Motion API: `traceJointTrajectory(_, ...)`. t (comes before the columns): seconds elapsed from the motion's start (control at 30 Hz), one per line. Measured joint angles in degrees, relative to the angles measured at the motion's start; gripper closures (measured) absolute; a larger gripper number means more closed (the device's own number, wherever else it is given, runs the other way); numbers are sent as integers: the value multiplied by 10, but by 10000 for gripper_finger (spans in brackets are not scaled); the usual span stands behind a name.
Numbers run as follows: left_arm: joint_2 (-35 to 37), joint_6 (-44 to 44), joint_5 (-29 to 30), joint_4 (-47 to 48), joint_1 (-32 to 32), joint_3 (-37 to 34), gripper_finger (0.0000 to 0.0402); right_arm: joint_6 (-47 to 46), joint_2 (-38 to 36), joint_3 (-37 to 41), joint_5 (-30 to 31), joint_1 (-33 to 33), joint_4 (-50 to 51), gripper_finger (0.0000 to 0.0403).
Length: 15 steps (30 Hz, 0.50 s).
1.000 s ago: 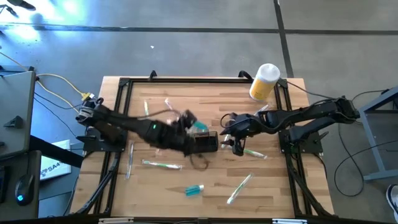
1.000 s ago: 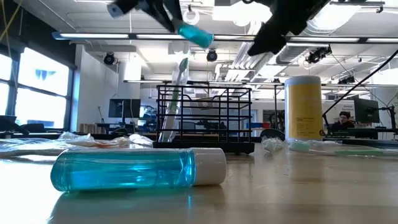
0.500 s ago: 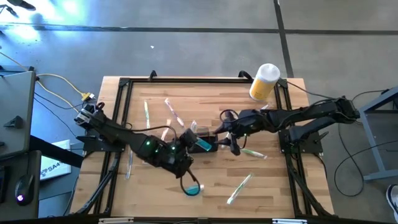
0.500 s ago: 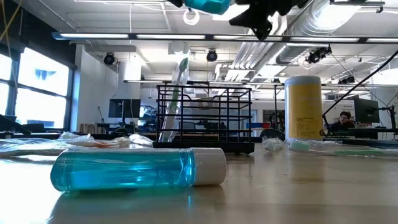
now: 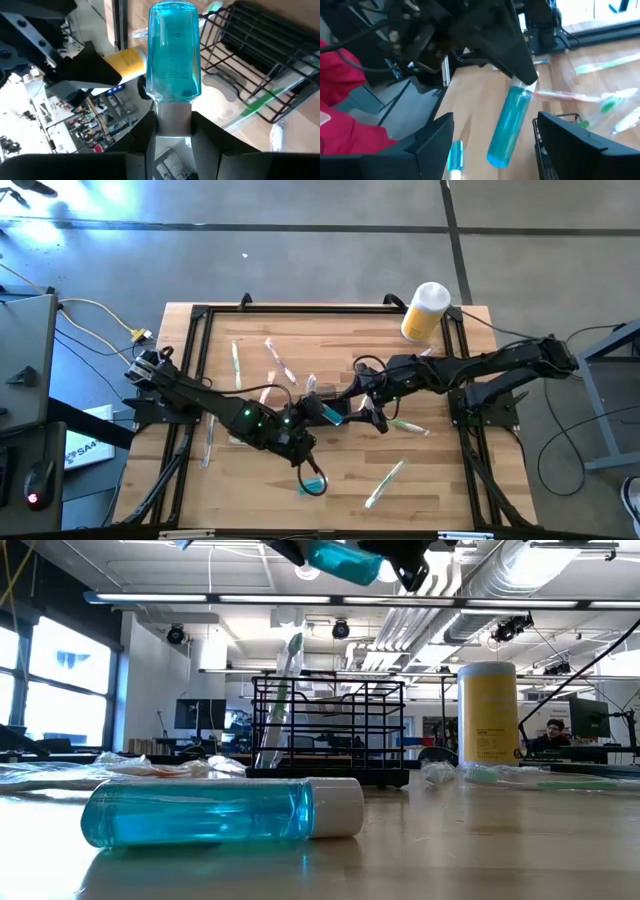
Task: Pick & Place toothbrushing station
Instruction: Put the top blue mouthwash into the black mesh organizer
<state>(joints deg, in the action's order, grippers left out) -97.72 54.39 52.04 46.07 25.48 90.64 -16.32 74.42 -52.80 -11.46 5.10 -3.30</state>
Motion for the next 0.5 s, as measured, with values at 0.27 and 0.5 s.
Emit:
traceJointTrajectory(0.27, -17, 48, 15, -29, -11, 1, 317, -36, 33, 0, 38, 0, 8, 127)
traceJointTrajectory(0.5, -20, 54, 17, -48, -11, 1, 316, -36, 47, 0, 2, 0, 13, 127)
